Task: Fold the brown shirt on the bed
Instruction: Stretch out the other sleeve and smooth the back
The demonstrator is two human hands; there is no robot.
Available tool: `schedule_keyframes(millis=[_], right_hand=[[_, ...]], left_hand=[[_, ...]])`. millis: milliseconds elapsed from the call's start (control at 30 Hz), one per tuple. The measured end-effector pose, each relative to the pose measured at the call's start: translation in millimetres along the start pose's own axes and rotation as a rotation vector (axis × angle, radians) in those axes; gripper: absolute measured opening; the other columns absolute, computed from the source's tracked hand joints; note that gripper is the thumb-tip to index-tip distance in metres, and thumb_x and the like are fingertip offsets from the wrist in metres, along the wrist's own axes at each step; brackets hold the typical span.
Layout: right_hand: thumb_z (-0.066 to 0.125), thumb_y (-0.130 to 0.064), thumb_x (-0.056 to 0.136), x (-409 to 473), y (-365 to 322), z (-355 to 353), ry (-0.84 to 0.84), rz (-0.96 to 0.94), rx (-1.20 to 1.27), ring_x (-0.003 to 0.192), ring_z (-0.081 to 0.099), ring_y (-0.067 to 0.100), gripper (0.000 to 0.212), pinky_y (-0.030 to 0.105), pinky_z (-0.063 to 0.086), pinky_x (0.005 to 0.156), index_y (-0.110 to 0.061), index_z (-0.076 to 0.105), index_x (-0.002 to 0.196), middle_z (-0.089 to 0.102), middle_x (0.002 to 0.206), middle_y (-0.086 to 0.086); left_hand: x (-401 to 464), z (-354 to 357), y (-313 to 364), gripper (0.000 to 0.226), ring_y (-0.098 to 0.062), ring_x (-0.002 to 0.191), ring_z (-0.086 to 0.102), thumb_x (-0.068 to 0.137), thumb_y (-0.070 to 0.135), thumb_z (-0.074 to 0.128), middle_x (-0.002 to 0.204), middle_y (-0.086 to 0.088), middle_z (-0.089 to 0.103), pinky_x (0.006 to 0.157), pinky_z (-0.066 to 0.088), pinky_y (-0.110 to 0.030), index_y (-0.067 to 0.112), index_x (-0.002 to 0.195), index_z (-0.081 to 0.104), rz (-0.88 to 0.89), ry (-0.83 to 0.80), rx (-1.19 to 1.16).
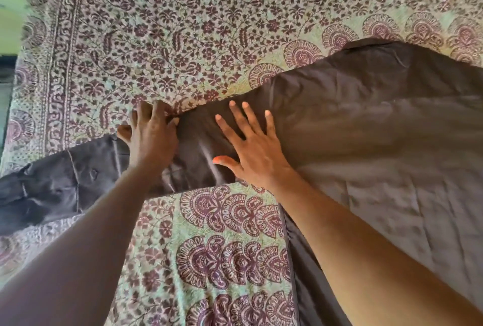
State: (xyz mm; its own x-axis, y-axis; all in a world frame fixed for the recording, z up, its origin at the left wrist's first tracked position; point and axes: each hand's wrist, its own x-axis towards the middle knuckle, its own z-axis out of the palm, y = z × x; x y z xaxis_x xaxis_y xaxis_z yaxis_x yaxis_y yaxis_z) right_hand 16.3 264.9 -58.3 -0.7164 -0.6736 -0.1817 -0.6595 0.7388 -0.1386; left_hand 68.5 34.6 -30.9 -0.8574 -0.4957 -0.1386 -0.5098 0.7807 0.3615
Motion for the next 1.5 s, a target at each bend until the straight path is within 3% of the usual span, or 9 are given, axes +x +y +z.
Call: schedule_keyframes(millis=[167, 367, 533, 700, 833, 933, 1133, 1300, 1500], right_hand=[[0.014, -0.086, 0.091, 6.4, -44.7, 4.1, 0.053, 0.424, 0.048, 0.157, -0.008, 0.045, 0.093, 0.071, 0.0, 0.12, -0.03, 0.006, 0.165, -0.006, 0.173, 0.014], [0.025, -0.079, 0.097, 20.9, -164.0, 19.1, -0.01, -0.288, 0.012, 0.16, -0.006, 0.033, 0.088, 0.07, 0.009, 0.12, -0.028, 0.007, 0.165, -0.008, 0.173, 0.007], [0.015, -0.083, 0.094, 32.6, -207.8, 22.0, 0.04, 0.209, 0.082, 0.158, -0.008, 0.041, 0.092, 0.069, -0.001, 0.122, -0.027, 0.006, 0.165, -0.009, 0.172, 0.015], [0.021, -0.082, 0.095, 49.0, -263.9, 20.0, -0.038, -0.409, 0.026, 0.16, -0.006, 0.032, 0.088, 0.069, 0.011, 0.121, -0.03, 0.007, 0.165, -0.007, 0.173, 0.007], [0.005, -0.084, 0.091, 55.2, -294.0, 24.7, -0.022, 0.082, 0.04, 0.157, -0.009, 0.044, 0.092, 0.069, -0.001, 0.122, -0.03, -0.002, 0.165, -0.011, 0.172, 0.016], [0.013, -0.077, 0.098, 58.1, -315.5, 26.5, -0.084, -0.169, 0.008, 0.156, -0.011, 0.045, 0.084, 0.07, 0.002, 0.122, -0.029, 0.001, 0.165, -0.011, 0.172, 0.016], [0.018, -0.051, 0.106, 58.3, -277.8, 10.9, 0.079, -0.079, 0.242, 0.16, 0.001, 0.028, 0.064, 0.057, 0.003, 0.128, -0.026, 0.014, 0.165, 0.003, 0.174, 0.006], [0.017, -0.056, 0.107, 37.7, -204.2, 12.2, 0.024, 0.132, 0.056, 0.16, 0.003, 0.026, 0.061, 0.064, 0.012, 0.125, -0.036, 0.009, 0.164, -0.004, 0.174, -0.001], [0.021, -0.066, 0.103, 36.0, -136.7, 2.2, -0.067, -0.01, -0.001, 0.16, -0.001, 0.026, 0.062, 0.067, 0.011, 0.123, -0.053, 0.0, 0.159, -0.01, 0.173, -0.006]], left_hand=[[-17.7, -35.9, -84.0, 0.035, -0.037, 0.131, 0.037, 0.107, 0.036, 0.047, 0.137, -0.014, 0.043, 0.108, 0.027, -0.069, 0.02, 0.138, 0.047, -0.018, -0.036, 0.15], [-32.4, -76.4, -186.9, 0.033, -0.049, 0.121, 0.043, 0.106, 0.032, 0.049, 0.132, -0.027, 0.044, 0.097, 0.033, -0.07, 0.011, 0.131, 0.049, -0.073, 0.051, 0.262], [-38.5, -104.2, -238.2, 0.017, -0.048, 0.102, 0.057, 0.1, 0.025, 0.051, 0.106, -0.023, 0.057, 0.085, 0.044, -0.062, 0.008, 0.103, 0.053, -0.093, 0.081, 0.228], [-39.0, -122.2, -260.6, 0.013, -0.048, 0.09, 0.062, 0.097, 0.023, 0.054, 0.1, -0.022, 0.06, 0.075, 0.046, -0.053, 0.01, 0.096, 0.054, 0.077, 0.035, 0.232], [-39.2, -119.2, -268.2, 0.022, -0.046, 0.107, 0.056, 0.098, 0.025, 0.062, 0.115, -0.023, 0.056, 0.088, 0.041, -0.055, 0.007, 0.109, 0.056, 0.009, 0.079, 0.246], [-50.8, -115.3, -258.3, 0.021, -0.042, 0.107, 0.055, 0.095, 0.018, 0.052, 0.115, -0.02, 0.056, 0.09, 0.043, -0.055, 0.009, 0.112, 0.059, -0.007, 0.221, 0.066], [-91.6, -92.4, -275.4, 0.057, -0.03, 0.154, 0.033, 0.108, 0.039, 0.031, 0.171, -0.004, 0.029, 0.122, 0.032, -0.055, 0.017, 0.161, 0.033, 0.188, -0.05, 0.153], [-98.6, -87.8, -221.5, 0.06, -0.031, 0.155, 0.032, 0.094, 0.021, 0.045, 0.166, -0.012, 0.037, 0.126, 0.024, -0.056, 0.011, 0.153, 0.048, 0.186, 0.022, 0.073], [-105.4, -44.6, -174.1, 0.076, -0.026, 0.16, -0.02, 0.096, 0.071, 0.023, 0.172, 0.012, -0.023, 0.127, -0.005, -0.06, 0.047, 0.163, -0.004, 0.156, -0.241, 0.11]])
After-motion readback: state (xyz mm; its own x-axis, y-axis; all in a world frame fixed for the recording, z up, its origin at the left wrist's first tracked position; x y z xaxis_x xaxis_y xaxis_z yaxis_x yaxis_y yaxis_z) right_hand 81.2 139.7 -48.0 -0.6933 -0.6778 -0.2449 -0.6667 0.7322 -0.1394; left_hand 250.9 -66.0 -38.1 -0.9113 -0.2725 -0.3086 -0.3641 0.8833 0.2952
